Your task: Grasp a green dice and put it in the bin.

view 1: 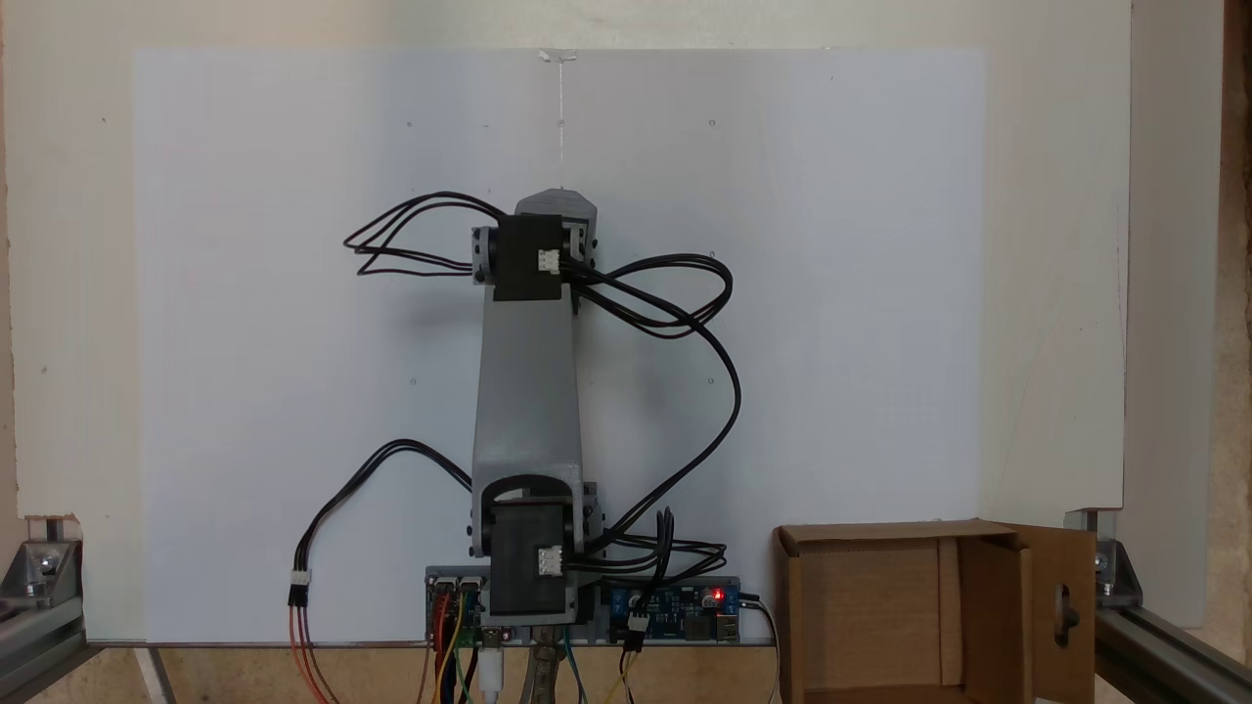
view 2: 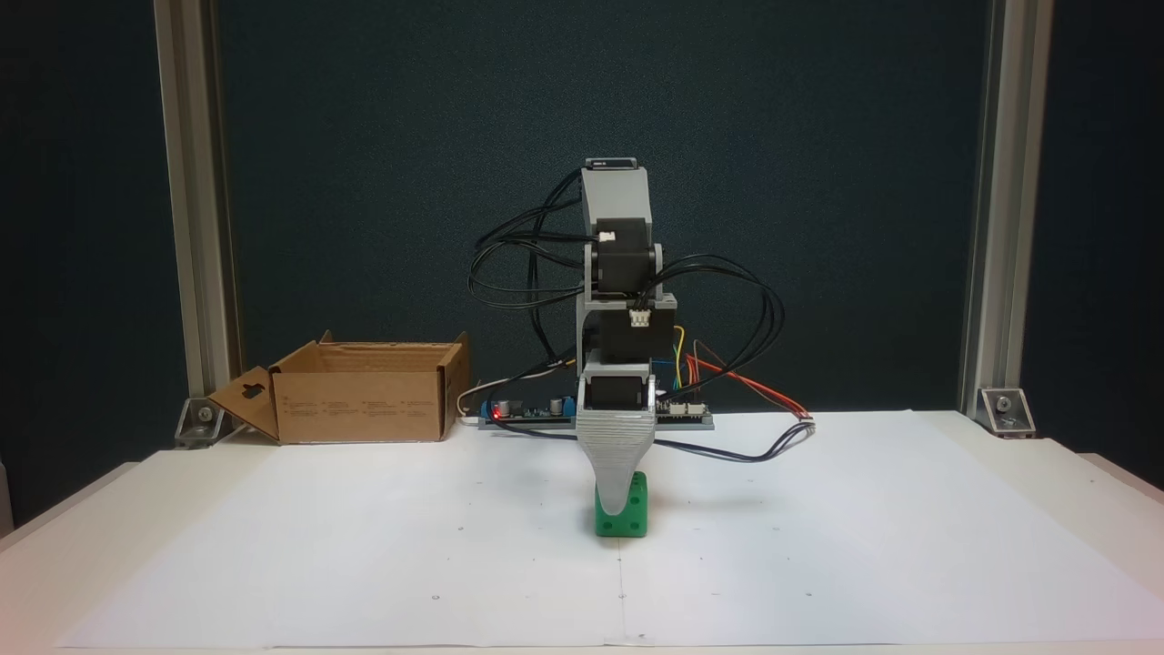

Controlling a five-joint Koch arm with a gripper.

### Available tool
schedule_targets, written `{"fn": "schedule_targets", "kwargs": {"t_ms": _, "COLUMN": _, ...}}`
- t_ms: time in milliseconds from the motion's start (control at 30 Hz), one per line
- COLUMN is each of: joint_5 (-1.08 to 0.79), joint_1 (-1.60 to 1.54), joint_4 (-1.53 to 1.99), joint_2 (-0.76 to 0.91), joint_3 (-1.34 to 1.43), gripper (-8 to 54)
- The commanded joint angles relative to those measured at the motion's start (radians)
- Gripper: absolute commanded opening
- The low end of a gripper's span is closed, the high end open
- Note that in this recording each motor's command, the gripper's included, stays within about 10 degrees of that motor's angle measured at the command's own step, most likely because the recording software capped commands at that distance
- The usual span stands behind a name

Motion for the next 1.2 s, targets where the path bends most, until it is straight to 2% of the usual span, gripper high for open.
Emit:
{"fn": "schedule_targets", "kwargs": {"t_ms": 0, "joint_5": 0.028, "joint_1": -0.015, "joint_4": -0.017, "joint_2": 0.003, "joint_3": -0.008, "gripper": 43.1}}
{"fn": "schedule_targets", "kwargs": {"t_ms": 1067, "joint_5": -0.006, "joint_1": 0.006, "joint_4": -0.069, "joint_2": -0.078, "joint_3": -0.002, "gripper": 41.2}}
{"fn": "schedule_targets", "kwargs": {"t_ms": 1167, "joint_5": -0.012, "joint_1": 0.011, "joint_4": -0.071, "joint_2": -0.080, "joint_3": -0.002, "gripper": 39.0}}
